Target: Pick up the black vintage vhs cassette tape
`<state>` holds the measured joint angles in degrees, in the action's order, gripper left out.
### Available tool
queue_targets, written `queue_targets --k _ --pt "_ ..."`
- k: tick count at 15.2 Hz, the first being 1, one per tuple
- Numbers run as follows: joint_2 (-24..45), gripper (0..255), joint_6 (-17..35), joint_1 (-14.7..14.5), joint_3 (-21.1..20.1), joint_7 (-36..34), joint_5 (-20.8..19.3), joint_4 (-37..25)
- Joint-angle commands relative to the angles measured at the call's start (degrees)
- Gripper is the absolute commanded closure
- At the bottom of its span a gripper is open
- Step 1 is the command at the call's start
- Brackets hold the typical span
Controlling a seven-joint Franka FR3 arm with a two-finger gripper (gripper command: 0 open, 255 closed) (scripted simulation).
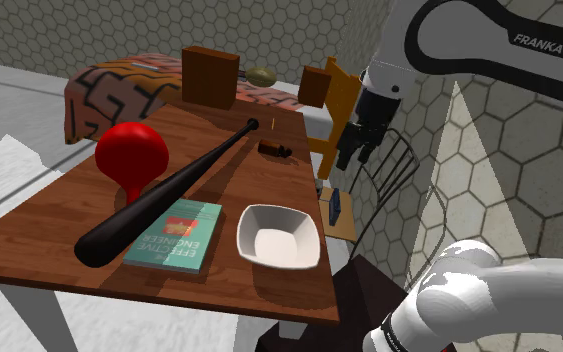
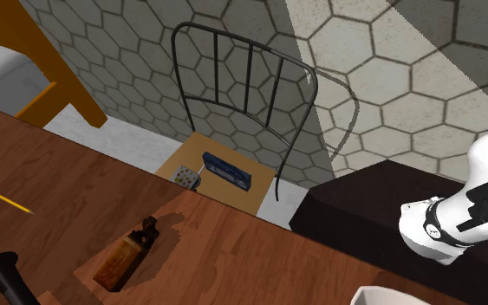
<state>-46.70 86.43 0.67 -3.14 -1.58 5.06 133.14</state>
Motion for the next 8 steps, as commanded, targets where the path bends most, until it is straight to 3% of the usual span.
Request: queue_targets --k 1,8 --pt "0.0 0 0.0 0.0 0.0 0.0 0.0 0.0" --pt "8.0 0 11.4 4.0 2.3 -1.2 -2.4 3.8"
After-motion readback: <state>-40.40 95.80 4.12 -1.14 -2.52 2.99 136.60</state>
